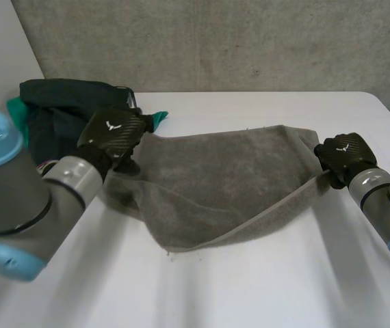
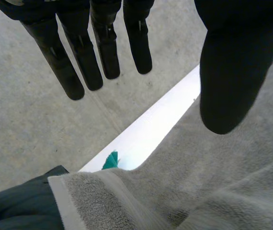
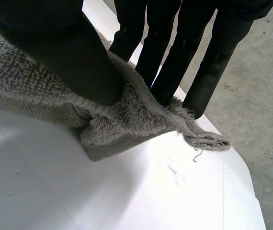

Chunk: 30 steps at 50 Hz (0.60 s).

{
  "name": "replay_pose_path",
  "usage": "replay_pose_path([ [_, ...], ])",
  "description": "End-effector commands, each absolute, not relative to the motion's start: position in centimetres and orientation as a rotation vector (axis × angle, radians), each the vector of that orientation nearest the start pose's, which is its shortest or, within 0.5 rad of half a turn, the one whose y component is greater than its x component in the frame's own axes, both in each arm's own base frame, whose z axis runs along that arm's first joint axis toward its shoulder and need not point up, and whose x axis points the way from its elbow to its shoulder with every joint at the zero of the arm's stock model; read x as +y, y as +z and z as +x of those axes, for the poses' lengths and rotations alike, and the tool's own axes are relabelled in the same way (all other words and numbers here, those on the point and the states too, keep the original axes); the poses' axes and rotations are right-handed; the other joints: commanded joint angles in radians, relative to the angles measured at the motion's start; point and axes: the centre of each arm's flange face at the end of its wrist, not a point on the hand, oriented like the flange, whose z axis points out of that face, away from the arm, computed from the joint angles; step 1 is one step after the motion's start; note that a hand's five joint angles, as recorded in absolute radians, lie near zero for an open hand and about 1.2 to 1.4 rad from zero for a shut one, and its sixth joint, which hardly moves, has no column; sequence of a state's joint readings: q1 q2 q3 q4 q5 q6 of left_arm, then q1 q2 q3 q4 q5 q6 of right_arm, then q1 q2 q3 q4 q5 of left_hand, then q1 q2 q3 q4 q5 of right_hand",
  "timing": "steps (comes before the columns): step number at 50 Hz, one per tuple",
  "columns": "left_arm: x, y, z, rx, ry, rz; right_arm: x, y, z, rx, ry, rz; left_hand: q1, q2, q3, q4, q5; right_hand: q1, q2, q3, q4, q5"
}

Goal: Fold the laundry.

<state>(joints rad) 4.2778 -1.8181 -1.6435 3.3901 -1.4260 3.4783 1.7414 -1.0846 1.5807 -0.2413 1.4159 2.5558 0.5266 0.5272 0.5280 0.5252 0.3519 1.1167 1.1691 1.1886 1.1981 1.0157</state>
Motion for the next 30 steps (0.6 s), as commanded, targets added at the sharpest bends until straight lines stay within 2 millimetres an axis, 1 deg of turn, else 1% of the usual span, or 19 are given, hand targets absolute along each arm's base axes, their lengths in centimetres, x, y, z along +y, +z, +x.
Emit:
replay_pose_path([
  [1,-22.5,20.3,-26.3,2.324,-2.085,1.107,-33.7,16.0,20.6,2.353,-1.993,-1.1,0.464,0.464,0.463,0.466,0.465,0.28,0.227,0.208,0.198,0.206],
  [2,-22.1,19.7,-26.0,2.367,-2.03,1.117,-33.7,16.0,20.6,2.352,-1.995,-1.1,0.508,0.508,0.507,0.51,0.509,0.28,0.227,0.208,0.198,0.206],
  [4,-21.7,19.2,-25.7,2.405,-1.977,1.13,-33.7,16.0,20.6,2.352,-1.995,-1.1,0.538,0.538,0.537,0.54,0.538,0.28,0.227,0.208,0.198,0.206],
  [8,-21.0,17.9,-25.5,2.505,-1.857,1.149,-33.8,16.1,20.5,2.353,-1.996,-1.101,0.532,0.532,0.531,0.534,0.533,0.28,0.227,0.208,0.198,0.206],
  [9,-21.0,16.9,-25.5,2.538,-1.805,1.161,-33.7,16.0,20.5,2.355,-1.994,-1.101,0.515,0.514,0.514,0.516,0.515,0.28,0.227,0.208,0.198,0.206],
  [11,-21.1,16.0,-25.6,2.564,-1.763,1.178,-33.7,16.0,20.5,2.355,-1.994,-1.101,0.477,0.476,0.475,0.478,0.477,0.28,0.227,0.208,0.198,0.206],
  [13,-21.4,15.0,-25.8,2.59,-1.721,1.189,-33.7,15.9,20.5,2.357,-1.99,-1.104,0.354,0.354,0.353,0.356,0.354,0.28,0.227,0.208,0.198,0.206],
  [16,-21.7,14.3,-26.4,2.591,-1.712,1.219,-33.7,16.0,20.5,2.357,-1.991,-1.106,0.181,0.18,0.179,0.182,0.181,0.28,0.227,0.208,0.198,0.206],
  [19,-22.3,13.8,-26.7,2.595,-1.705,1.219,-33.7,15.9,20.5,2.359,-1.99,-1.109,0.142,0.142,0.141,0.144,0.142,0.28,0.227,0.208,0.198,0.206],
  [20,-22.8,13.5,-27.0,2.597,-1.707,1.216,-33.7,15.9,20.5,2.359,-1.99,-1.109,0.093,0.092,0.091,0.094,0.093,0.28,0.227,0.208,0.198,0.206],
  [23,-23.4,13.3,-27.5,2.591,-1.716,1.221,-33.7,15.9,20.4,2.362,-1.986,-1.112,0.086,0.086,0.085,0.088,0.086,0.28,0.227,0.208,0.198,0.206],
  [30,-24.5,13.3,-29.5,2.552,-1.767,1.262,-33.6,15.8,20.4,2.364,-1.982,-1.115,0.092,0.091,0.091,0.093,0.092,0.28,0.227,0.208,0.198,0.206],
])
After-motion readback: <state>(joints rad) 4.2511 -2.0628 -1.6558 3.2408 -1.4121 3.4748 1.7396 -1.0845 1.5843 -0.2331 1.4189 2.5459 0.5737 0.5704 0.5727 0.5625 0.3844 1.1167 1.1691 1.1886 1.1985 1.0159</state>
